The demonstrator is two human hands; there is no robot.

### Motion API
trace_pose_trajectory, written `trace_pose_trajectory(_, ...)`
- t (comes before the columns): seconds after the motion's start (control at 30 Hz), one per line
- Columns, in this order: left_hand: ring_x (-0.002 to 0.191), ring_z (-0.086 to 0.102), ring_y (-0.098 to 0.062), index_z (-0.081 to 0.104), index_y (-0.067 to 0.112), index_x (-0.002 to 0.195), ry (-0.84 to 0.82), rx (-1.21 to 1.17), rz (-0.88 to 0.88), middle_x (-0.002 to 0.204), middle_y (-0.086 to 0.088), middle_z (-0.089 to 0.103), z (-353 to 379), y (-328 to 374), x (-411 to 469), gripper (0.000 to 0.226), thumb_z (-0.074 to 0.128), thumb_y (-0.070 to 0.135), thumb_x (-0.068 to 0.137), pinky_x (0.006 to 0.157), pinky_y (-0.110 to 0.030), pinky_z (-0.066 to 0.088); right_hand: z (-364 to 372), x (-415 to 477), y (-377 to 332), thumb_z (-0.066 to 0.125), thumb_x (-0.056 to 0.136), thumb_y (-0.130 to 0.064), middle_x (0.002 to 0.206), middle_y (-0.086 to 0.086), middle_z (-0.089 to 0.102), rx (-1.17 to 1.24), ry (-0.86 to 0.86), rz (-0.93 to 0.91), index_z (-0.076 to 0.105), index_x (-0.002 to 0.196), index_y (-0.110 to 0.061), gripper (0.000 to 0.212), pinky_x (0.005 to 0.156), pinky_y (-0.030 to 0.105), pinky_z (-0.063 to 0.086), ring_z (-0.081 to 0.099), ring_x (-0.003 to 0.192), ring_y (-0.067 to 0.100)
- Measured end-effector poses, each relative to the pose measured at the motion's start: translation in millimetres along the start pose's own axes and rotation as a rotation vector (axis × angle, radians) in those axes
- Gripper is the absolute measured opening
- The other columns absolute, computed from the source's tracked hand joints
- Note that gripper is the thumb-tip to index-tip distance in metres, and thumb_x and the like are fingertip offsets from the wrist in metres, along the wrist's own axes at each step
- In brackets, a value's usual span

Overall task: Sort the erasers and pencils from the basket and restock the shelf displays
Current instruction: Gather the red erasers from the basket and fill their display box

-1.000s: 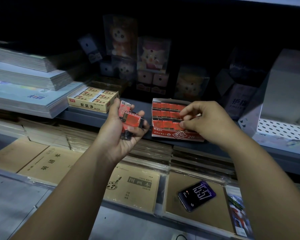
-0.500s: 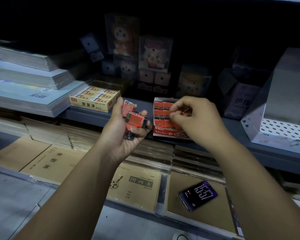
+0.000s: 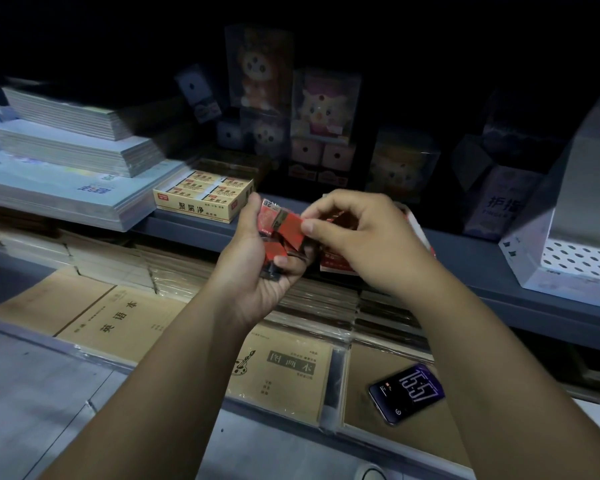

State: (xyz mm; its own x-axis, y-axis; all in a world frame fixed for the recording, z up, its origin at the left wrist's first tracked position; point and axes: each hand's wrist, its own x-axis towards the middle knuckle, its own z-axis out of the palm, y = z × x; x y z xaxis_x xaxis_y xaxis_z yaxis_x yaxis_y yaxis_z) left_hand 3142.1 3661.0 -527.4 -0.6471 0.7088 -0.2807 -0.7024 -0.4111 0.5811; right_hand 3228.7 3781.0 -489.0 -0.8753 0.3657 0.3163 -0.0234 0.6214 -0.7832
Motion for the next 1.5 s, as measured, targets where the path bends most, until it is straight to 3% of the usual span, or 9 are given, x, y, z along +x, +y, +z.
trace_pose_trajectory(0.13,0.072,0.059,-0.019,0.072,0.004,0.089,-0.013,-0.009,-0.007,0.087,-0.012,0.066,-0.3,0.7,2.0,0.060,0.057,0.062,0.094,0.032,-0.012,0.034,-15.7,3.2,6.9,0.061,0.099,-0.007,0.087,0.015,0.072,0.248,0.084,0.115,0.067,0.095,-0.010,0.008,0.071,0.034,0.060,0.076,0.077,0.024)
trace_pose_trajectory(0.2,0.075,0.058,-0.018,0.076,0.007,0.062,-0.013,0.012,-0.003,0.084,-0.011,0.065,0.4,0.2,1.6,0.065,0.059,0.061,0.092,0.033,-0.012,0.034,-25.4,1.8,11.7,0.056,0.101,-0.005,0.087,0.016,0.071,0.296,0.124,0.191,0.066,0.097,-0.009,0.012,0.072,0.033,0.063,0.076,0.074,0.023)
trace_pose_trajectory(0.27,0.077,0.058,-0.018,0.075,0.009,0.054,-0.017,0.034,-0.005,0.083,-0.011,0.065,0.5,-0.4,1.2,0.065,0.060,0.061,0.091,0.034,-0.011,0.033,-37.4,-2.1,17.9,0.057,0.101,-0.004,0.083,0.012,0.070,0.206,0.144,0.222,0.068,0.098,-0.012,0.014,0.068,0.026,0.061,0.072,0.068,0.018)
trace_pose_trajectory(0.43,0.061,0.060,-0.015,0.068,0.000,0.092,-0.025,0.040,-0.052,0.086,-0.015,0.060,-1.3,0.2,-1.7,0.061,0.065,0.061,0.087,0.034,-0.012,0.035,-64.2,-8.6,30.1,0.062,0.098,-0.007,0.077,0.005,0.069,-0.036,0.198,0.242,0.066,0.106,-0.018,0.015,0.054,0.016,0.046,0.060,0.056,0.002)
trace_pose_trajectory(0.5,0.053,0.058,-0.013,0.062,0.001,0.101,-0.026,0.051,-0.059,0.086,-0.016,0.057,-1.2,-0.5,-4.1,0.062,0.064,0.062,0.088,0.034,-0.011,0.035,-70.0,-10.2,33.1,0.063,0.098,-0.010,0.081,0.002,0.068,-0.111,0.198,0.251,0.070,0.102,-0.019,0.012,0.059,0.023,0.049,0.061,0.064,0.005)
trace_pose_trajectory(0.63,0.049,0.057,-0.012,0.062,0.001,0.103,-0.016,0.084,-0.055,0.085,-0.017,0.057,-2.4,-2.8,-6.5,0.063,0.064,0.062,0.087,0.034,-0.012,0.036,-71.9,-13.9,32.5,0.062,0.099,-0.013,0.092,-0.005,0.067,-0.239,0.142,0.233,0.072,0.102,-0.022,0.014,0.077,0.034,0.054,0.061,0.083,0.012)
trace_pose_trajectory(1.0,0.043,0.055,-0.012,0.058,0.003,0.110,-0.020,0.130,-0.038,0.086,-0.016,0.055,-2.8,-5.5,-16.2,0.062,0.061,0.061,0.089,0.032,-0.011,0.033,-65.2,-14.4,33.5,0.063,0.099,-0.014,0.084,-0.007,0.065,-0.291,0.118,0.253,0.070,0.109,-0.027,0.018,0.054,0.011,0.039,0.058,0.074,0.000)
trace_pose_trajectory(1.2,0.048,0.056,-0.013,0.060,0.002,0.104,-0.041,0.143,-0.053,0.085,-0.017,0.056,-6.0,-8.3,-15.1,0.064,0.061,0.063,0.087,0.032,-0.013,0.035,-68.5,-13.2,32.6,0.079,0.087,-0.021,0.102,0.000,0.069,-0.321,0.123,0.310,0.073,0.108,-0.024,0.022,0.056,0.015,0.041,0.064,0.083,0.008)
trace_pose_trajectory(1.5,0.062,0.059,-0.016,0.063,0.000,0.097,-0.035,0.142,-0.048,0.083,-0.014,0.061,-7.0,-10.3,-11.6,0.063,0.062,0.062,0.089,0.032,-0.014,0.034,-71.2,-11.7,29.5,0.072,0.093,-0.022,0.103,-0.004,0.069,-0.433,0.014,0.309,0.077,0.113,-0.023,0.020,0.062,0.012,0.042,0.062,0.083,0.005)
